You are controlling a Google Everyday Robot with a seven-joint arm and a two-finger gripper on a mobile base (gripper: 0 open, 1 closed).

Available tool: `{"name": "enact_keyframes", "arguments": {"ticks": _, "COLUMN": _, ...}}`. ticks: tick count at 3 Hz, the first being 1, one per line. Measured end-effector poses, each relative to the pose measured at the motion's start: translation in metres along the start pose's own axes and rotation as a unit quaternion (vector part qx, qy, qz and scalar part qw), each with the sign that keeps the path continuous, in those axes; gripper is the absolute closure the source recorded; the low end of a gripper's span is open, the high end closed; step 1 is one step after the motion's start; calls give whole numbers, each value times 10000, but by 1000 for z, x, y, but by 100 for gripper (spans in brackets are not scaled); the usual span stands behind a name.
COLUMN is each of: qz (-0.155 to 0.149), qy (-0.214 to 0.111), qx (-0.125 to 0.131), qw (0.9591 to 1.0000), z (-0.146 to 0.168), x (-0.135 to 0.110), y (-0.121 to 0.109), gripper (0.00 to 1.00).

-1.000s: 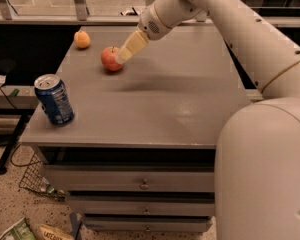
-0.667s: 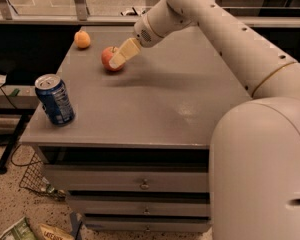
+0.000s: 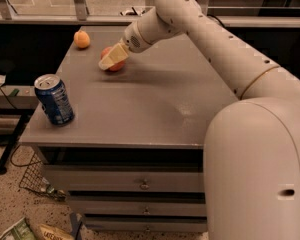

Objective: Move apple near pepsi can

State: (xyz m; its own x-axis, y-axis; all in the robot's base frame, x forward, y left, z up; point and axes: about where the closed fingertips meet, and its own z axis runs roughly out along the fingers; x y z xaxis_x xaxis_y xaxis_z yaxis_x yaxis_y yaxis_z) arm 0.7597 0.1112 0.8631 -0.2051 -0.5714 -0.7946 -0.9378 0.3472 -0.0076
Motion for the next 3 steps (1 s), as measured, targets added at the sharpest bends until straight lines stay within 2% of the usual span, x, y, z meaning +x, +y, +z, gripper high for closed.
{"name": "enact_keyframes", "arguments": {"ticks": 1, "qz": -22, "qy": -102, "qx": -157, "qw": 9998, "z": 10, "x": -3, "y": 11, "gripper": 31}}
{"name": "enact_keyframes", "arguments": {"ticks": 2, "qz": -140, "qy": -163, "qx": -311, "qw": 9993, "z": 10, "x": -6, "y": 24, "gripper": 55}}
{"name": "enact_keyframes", "arguments": {"ticks": 3, "qz": -639, "qy": -324, "qx": -710, "qw": 9949, "z": -10, "x": -24, "y": 53, "gripper": 79}}
